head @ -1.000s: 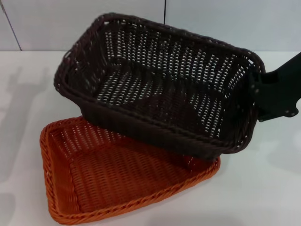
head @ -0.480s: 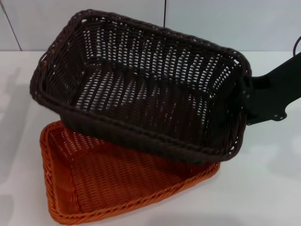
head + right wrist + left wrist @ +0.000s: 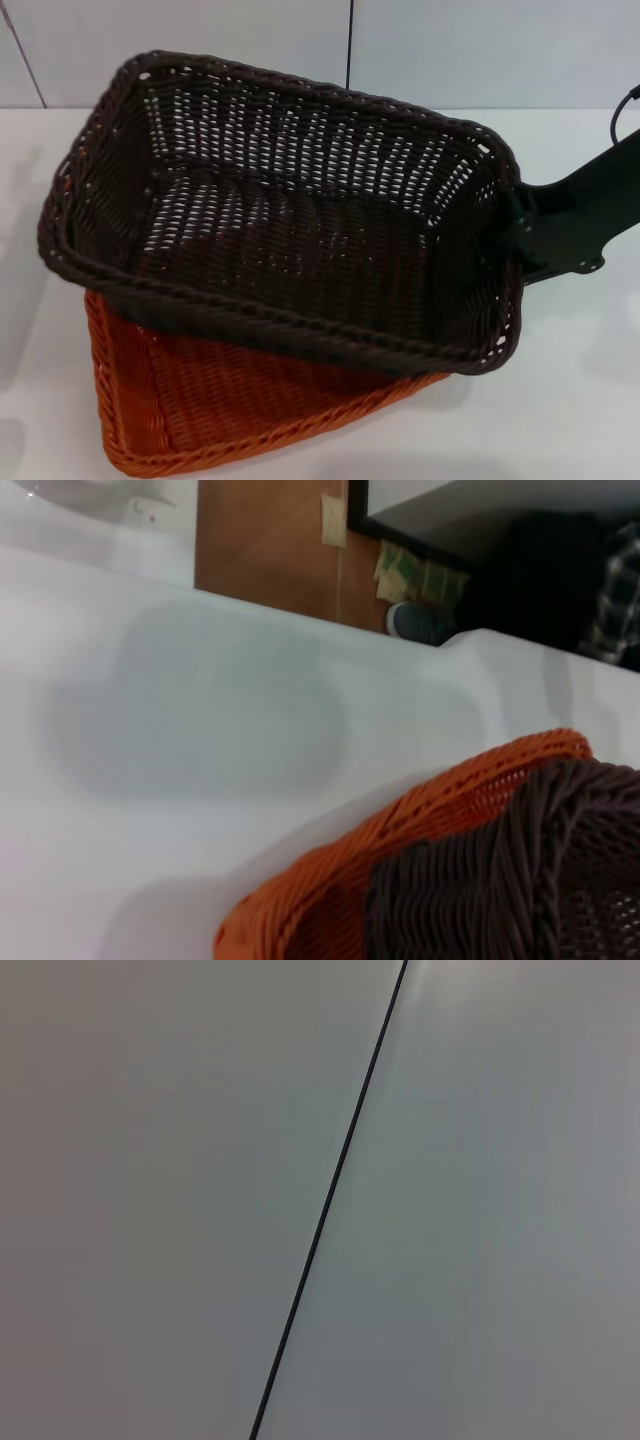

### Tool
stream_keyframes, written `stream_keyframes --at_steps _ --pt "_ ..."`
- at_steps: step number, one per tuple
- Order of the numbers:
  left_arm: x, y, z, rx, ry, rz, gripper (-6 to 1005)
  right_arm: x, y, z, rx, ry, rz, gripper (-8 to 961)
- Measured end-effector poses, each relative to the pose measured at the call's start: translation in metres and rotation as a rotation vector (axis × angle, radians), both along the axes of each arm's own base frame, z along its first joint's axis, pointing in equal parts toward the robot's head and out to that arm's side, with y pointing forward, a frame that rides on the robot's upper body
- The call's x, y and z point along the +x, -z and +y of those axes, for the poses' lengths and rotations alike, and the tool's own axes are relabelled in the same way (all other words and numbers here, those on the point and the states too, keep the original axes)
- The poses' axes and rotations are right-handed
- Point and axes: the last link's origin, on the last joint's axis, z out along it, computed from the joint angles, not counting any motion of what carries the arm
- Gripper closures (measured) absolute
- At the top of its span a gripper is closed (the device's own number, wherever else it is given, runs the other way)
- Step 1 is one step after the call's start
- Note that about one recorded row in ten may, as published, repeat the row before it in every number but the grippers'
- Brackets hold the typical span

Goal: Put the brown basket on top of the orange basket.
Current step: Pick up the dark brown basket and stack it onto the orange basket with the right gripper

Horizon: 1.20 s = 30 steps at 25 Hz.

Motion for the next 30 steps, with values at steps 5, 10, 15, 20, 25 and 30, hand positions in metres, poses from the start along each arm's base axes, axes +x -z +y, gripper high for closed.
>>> stream_keyframes --at_steps 5,10,15,20,25,30 --pt "-0.0032 0.0011 -0.0035 0.000 -0.008 -0.002 166 0.0018 0.0027 -0.0014 -0.016 -0.004 -0.003 749" --pt "-0.0071 0.0028 -0.0074 -0.001 -0.017 -0.007 166 0.0052 0.0028 -0.0022 -0.014 0.002 -0.014 725" --pt "-0.0088 0.0032 -0.0091 0.000 -0.020 -0.012 167 0.0081 0.0025 -0.0044 -0.008 -0.002 -0.026 702" --pt "-0.0052 0.0025 -0.0076 0.002 -0.002 -0.018 168 0.0070 0.0037 -0.0050 -0.007 -0.001 -0.017 678" --pt "-0.0023 0.0023 -0.0060 0.002 0.009 -0.015 168 0.0060 0.0043 -0.0044 -0.008 0.006 -0.010 642" --pt "-0.0028 0.0023 -0.0061 0.002 0.006 -0.017 169 0.0014 0.0027 -0.0003 0.017 0.018 0.042 556"
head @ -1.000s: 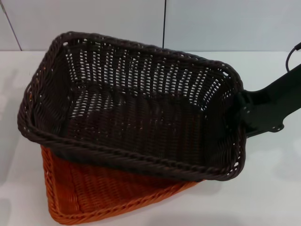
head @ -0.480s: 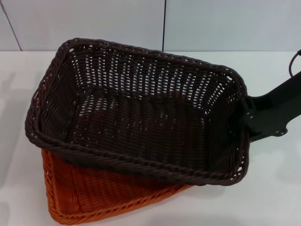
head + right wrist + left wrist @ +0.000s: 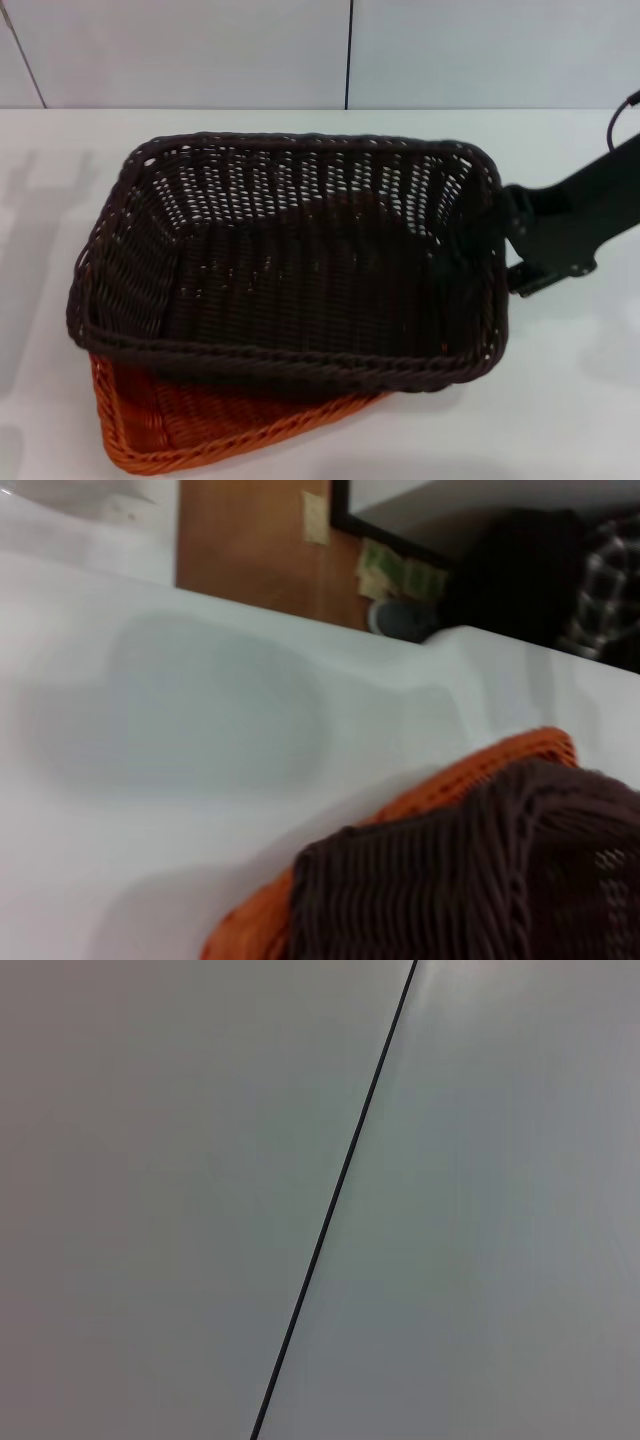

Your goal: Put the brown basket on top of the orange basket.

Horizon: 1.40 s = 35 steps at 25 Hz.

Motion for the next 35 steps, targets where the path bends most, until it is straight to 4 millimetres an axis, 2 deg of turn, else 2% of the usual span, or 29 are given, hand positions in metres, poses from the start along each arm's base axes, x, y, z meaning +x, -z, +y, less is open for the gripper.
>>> stream_keyframes --at_steps 5,6,11,22,27,32,35 --pt "-0.001 -0.001 0.000 0.001 -0.004 0.001 170 -0.007 -0.003 0.005 0.031 0.011 0.074 470" --pt "-0.001 -0.002 0.001 0.002 -0.005 0.001 170 -0.011 -0.006 0.008 0.049 0.017 0.132 453" --pt "-0.001 -0.004 0.001 0.006 -0.003 0.004 170 -0.018 -0.012 0.011 0.074 0.043 0.260 277" --pt "-0.003 -0.005 0.000 0.009 -0.005 0.006 169 -0.022 -0.015 0.021 0.155 0.120 0.470 277" --pt "-0.004 -0.005 -0.002 0.008 -0.008 0.007 169 -0.017 -0.014 0.030 0.240 0.166 0.516 277" --pt "-0.004 -0.006 -0.002 0.010 -0.001 0.001 169 -0.011 -0.024 0.040 0.367 0.214 0.586 278" --pt "-0.003 -0.007 -0.002 0.013 0.002 0.002 170 -0.006 -0.038 0.052 0.480 0.285 0.707 278"
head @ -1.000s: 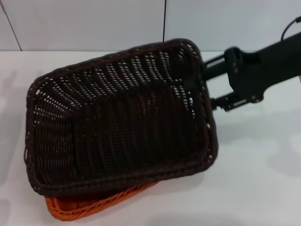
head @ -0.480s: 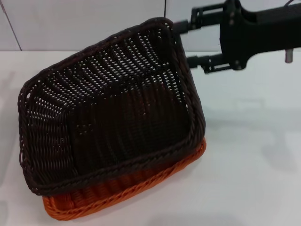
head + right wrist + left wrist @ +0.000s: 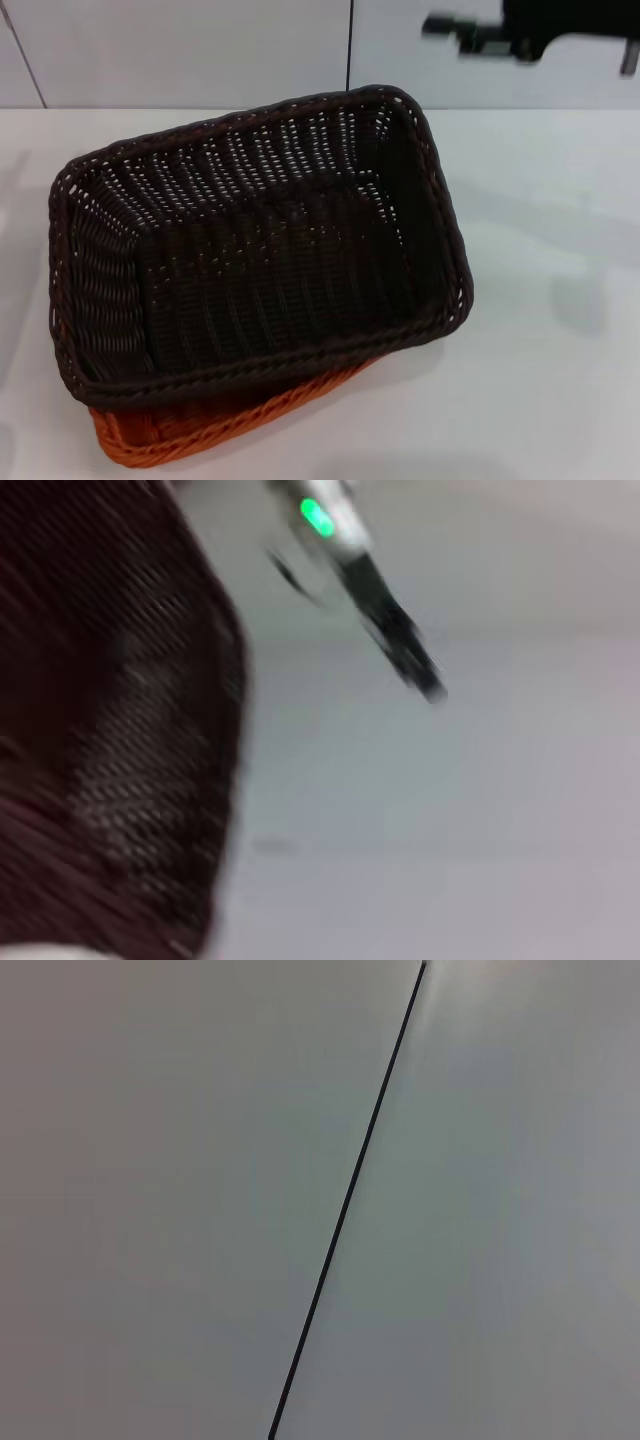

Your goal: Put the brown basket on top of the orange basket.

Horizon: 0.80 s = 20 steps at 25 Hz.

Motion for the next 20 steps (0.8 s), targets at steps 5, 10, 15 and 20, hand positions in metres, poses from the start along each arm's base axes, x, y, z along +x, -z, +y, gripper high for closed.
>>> stream_keyframes --at_steps 5,10,15,20 --pt "0.001 -0.003 -0.001 0.010 0.007 0.003 170 0.014 -0.025 0.009 0.091 0.107 0.233 279" --pt "-0.002 -0.011 -0.008 0.042 0.014 0.012 169 0.039 -0.058 0.011 0.167 0.242 0.580 279" --pt "-0.008 -0.016 -0.016 0.075 0.003 0.014 169 0.086 -0.083 0.008 0.141 0.454 1.021 280" --pt "-0.018 -0.032 -0.035 0.182 0.003 0.003 170 0.145 -0.077 0.001 0.168 0.608 1.354 280"
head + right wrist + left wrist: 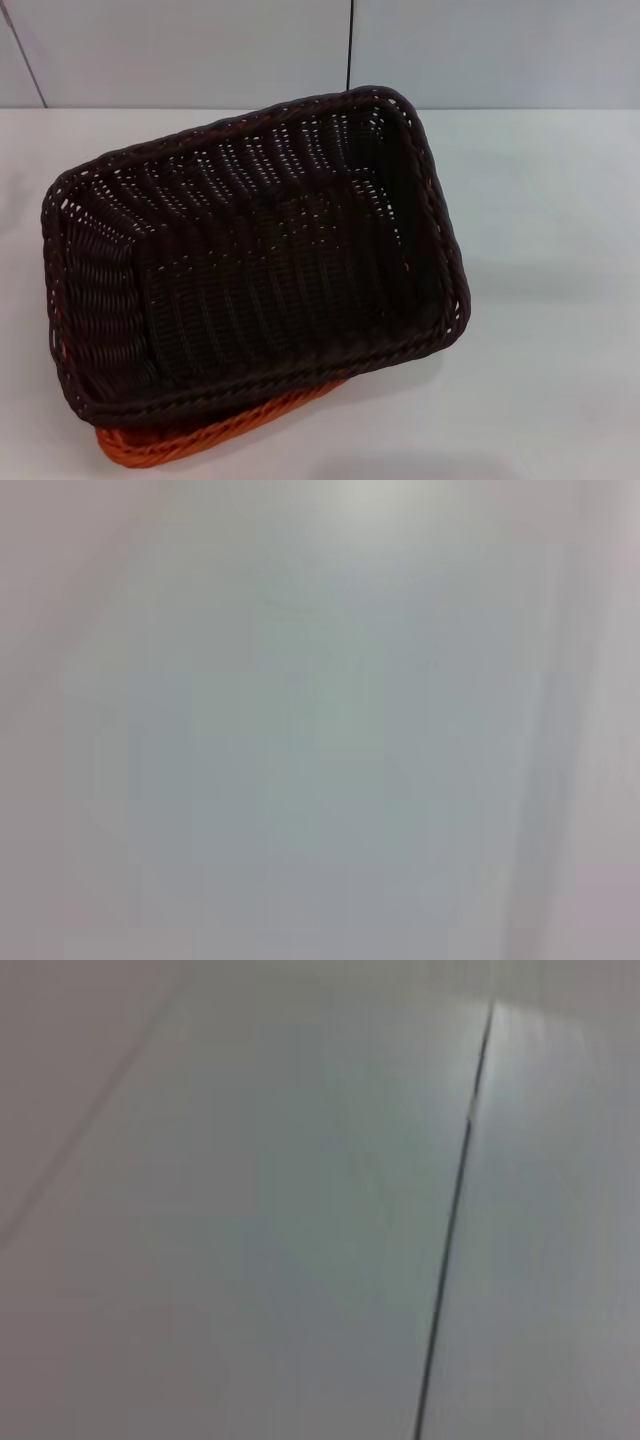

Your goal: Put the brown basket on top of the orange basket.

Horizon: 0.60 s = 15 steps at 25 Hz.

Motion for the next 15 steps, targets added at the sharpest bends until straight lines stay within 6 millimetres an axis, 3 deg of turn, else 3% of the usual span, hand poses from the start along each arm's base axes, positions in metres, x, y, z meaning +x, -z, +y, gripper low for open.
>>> stream_keyframes --at_steps 3,4,5,6,9,15 --pt "-0.003 -0.004 -0.006 0.032 0.002 0.000 170 0.056 0.020 -0.012 0.052 0.179 0.205 280" --pt "-0.003 -0.004 -0.006 0.032 0.002 0.000 170 0.056 0.020 -0.012 0.052 0.179 0.205 281" --pt "-0.007 -0.010 -0.016 0.073 -0.003 -0.002 170 0.078 0.030 -0.024 0.095 0.254 0.287 281" --pt "-0.007 -0.010 -0.016 0.073 -0.003 -0.002 170 0.078 0.030 -0.024 0.095 0.254 0.287 281" --pt "-0.010 -0.010 -0.018 0.078 -0.013 0.003 170 0.107 0.043 -0.050 0.175 0.326 0.449 281" --pt "-0.014 -0.011 -0.021 0.068 -0.034 0.036 170 0.119 0.052 -0.061 0.186 0.367 0.509 281"
